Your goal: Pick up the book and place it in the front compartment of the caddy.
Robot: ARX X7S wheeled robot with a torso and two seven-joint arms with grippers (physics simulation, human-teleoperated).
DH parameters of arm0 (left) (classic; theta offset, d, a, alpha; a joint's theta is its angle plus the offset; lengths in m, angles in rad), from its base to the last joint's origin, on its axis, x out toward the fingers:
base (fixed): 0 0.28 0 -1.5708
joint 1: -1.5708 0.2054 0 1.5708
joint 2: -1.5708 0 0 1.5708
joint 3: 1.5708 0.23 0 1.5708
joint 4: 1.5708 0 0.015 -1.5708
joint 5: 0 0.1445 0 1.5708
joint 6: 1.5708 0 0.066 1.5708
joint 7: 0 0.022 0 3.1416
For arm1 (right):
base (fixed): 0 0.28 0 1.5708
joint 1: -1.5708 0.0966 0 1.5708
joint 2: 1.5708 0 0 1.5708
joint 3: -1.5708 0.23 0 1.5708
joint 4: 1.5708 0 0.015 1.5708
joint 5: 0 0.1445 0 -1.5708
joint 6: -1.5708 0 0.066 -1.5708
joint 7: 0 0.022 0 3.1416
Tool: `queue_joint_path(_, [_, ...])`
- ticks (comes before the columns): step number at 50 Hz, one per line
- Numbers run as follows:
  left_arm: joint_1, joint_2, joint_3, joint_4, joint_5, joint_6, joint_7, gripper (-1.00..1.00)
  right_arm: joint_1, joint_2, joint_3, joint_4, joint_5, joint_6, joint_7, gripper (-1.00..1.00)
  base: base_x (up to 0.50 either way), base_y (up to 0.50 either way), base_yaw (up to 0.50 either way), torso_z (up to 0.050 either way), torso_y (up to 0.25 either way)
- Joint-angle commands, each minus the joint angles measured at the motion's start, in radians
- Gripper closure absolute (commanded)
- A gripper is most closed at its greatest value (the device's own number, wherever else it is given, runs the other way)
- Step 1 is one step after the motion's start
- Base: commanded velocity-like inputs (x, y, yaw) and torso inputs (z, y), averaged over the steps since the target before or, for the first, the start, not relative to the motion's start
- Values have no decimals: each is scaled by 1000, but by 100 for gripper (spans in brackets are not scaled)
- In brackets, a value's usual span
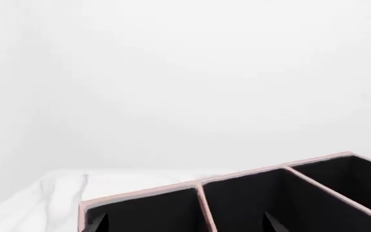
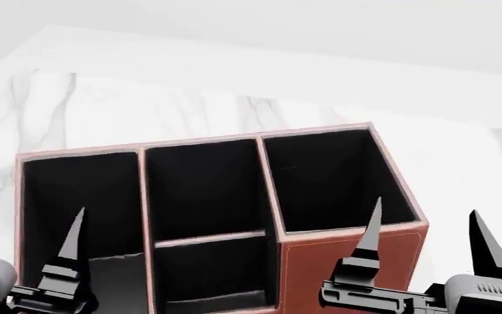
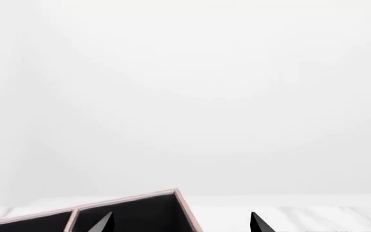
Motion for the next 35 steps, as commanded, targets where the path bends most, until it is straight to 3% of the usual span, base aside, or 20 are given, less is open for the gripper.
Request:
queue_joint_path(1, [-77, -68, -29, 65, -137, -166, 139, -100, 6, -2, 40, 15, -21, 2, -11, -100, 0, 0, 0, 0, 0])
queue_joint_path(2, [-77, -68, -29, 65, -137, -166, 139, -100, 6, -2, 39, 15, -21, 2, -10, -100, 0, 0, 0, 0, 0])
queue_joint_path(3, [-120, -88, -63, 99, -259, -283, 176, -100, 6, 0, 45, 20, -24, -1, -6, -100, 0, 0, 0, 0, 0])
queue_joint_path(7, [-162, -133, -75, 146, -425, -445, 238, -100, 3, 2, 36, 25, -34, -7, -4, -100, 0, 0, 0, 0, 0])
queue_joint_path(11, [-207, -170, -68, 209, -534, -542, 271, -100, 1, 7, 35, 25, -37, -11, -3, -100, 0, 0, 0, 0, 0])
queue_joint_path(15, [-291, -157, -135, 225, -770, -766, 195, -100, -3, 8, 32, 34, -49, -28, 0, -100, 0, 0, 0, 0, 0])
queue_joint_path(24, [-368, -150, -191, 229, -1058, -888, 65, -100, -8, 13, 30, 38, -55, -44, 3, -100, 0, 0, 0, 0, 0])
queue_joint_path(35, [-381, -222, -38, 246, -1063, -888, 106, -100, -13, 17, 26, 42, -56, -55, 6, -100, 0, 0, 0, 0, 0])
